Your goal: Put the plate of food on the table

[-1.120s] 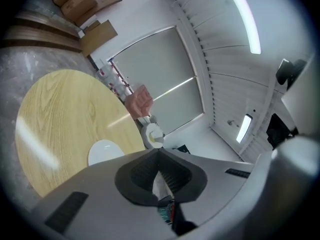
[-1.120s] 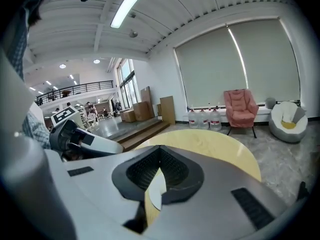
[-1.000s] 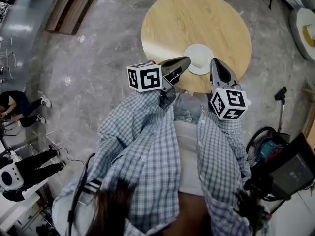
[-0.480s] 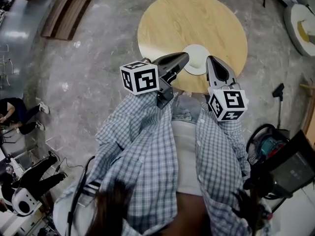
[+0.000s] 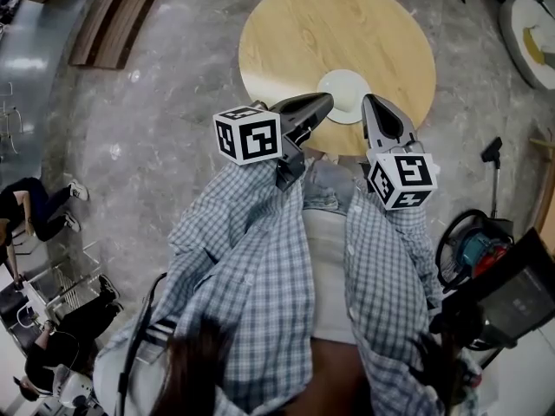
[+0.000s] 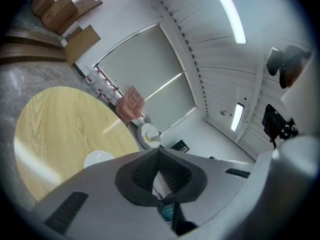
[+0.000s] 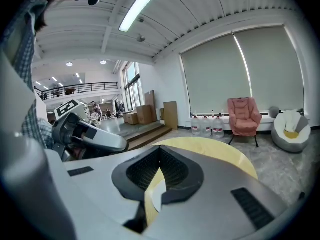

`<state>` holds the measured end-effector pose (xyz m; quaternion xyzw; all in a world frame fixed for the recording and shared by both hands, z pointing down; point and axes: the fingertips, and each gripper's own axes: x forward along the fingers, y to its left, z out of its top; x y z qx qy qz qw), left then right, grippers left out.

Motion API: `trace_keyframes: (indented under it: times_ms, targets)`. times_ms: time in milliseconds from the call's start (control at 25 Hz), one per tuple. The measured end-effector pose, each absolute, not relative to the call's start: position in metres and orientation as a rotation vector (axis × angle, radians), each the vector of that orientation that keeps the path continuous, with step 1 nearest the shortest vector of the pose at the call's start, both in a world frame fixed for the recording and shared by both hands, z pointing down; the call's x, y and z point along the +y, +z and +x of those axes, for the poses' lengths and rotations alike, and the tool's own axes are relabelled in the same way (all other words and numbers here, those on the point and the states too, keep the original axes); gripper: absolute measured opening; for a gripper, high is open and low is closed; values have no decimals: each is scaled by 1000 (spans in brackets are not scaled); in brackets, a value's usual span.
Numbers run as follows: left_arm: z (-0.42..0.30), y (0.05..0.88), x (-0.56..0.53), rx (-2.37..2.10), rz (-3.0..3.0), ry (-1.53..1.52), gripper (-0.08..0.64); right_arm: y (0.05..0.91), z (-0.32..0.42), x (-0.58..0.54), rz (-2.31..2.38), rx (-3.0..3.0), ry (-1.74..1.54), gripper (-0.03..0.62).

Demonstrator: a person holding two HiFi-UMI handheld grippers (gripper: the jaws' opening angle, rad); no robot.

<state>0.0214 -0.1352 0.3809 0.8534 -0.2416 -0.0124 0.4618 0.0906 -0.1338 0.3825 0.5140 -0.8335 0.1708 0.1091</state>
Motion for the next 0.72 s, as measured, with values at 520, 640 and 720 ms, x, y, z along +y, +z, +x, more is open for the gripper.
trace_keyframes:
  times_ms: [520,640,720]
  targets:
    - [30,384,-133,-551,2090,-21,8,387,95,-131,1526,-2439,539,8]
    - [30,384,-134,-552,2097,-15,8,388,92,-130,1498,-2444,537,8]
    - [29,384,-134,-556,2104,-6,8,387,88,-129,1472,-2447,516,8]
